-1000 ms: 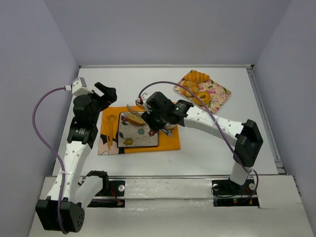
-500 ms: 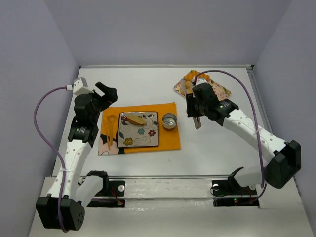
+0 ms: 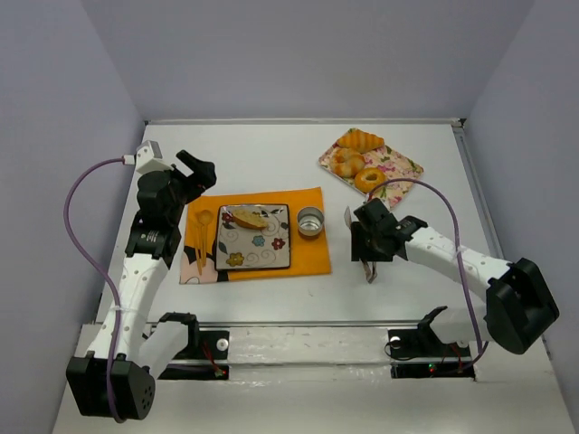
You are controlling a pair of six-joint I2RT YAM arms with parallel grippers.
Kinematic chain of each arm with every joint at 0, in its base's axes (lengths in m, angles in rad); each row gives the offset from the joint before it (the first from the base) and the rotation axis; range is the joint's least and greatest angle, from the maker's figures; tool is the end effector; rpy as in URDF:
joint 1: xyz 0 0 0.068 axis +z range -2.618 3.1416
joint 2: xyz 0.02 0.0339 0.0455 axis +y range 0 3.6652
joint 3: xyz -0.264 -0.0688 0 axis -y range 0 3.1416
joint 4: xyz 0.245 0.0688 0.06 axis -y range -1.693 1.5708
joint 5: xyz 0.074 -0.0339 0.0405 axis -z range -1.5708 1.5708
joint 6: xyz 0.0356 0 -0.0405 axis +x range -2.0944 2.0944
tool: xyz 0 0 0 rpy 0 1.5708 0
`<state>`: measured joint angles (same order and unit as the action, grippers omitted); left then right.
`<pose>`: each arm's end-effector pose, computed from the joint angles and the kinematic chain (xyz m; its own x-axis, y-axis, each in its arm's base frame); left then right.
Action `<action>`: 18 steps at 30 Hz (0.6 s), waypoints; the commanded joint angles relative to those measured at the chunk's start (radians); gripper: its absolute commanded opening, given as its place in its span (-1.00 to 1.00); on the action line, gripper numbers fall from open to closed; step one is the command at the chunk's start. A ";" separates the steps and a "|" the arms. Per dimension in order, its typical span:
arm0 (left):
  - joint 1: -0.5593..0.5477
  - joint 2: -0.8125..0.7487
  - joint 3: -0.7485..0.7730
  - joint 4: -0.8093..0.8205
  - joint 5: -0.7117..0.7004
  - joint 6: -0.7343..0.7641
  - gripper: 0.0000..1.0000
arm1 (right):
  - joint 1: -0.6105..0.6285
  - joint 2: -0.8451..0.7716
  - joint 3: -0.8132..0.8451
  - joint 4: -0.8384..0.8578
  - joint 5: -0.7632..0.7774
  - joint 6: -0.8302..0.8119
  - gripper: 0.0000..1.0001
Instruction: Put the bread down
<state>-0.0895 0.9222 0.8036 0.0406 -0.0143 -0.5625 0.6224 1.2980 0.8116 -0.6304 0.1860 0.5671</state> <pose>0.2193 -0.0192 0.3459 -0.1057 -0.5259 -0.8439 0.0222 0.8472 -0.5307 0.1999 0.1353 0.2083 -0.8883 0.0124 -0.4592 -0.0354 0.9948 0.0954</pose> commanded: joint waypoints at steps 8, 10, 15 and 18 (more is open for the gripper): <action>0.007 0.001 -0.011 0.054 0.010 0.003 0.98 | -0.001 -0.014 0.055 -0.086 0.109 0.067 1.00; 0.007 0.004 -0.009 0.053 0.010 0.003 0.98 | -0.001 -0.025 0.104 -0.115 0.131 0.053 1.00; 0.007 0.006 -0.010 0.050 0.010 0.004 0.98 | -0.001 -0.098 0.210 -0.169 0.251 0.054 1.00; 0.007 0.000 -0.012 0.050 0.001 0.004 0.98 | -0.001 -0.164 0.251 -0.163 0.314 0.065 1.00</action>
<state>-0.0895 0.9333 0.7982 0.0444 -0.0116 -0.5625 0.6224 1.2343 0.9745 -0.7765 0.3653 0.6216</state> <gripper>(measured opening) 0.990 0.996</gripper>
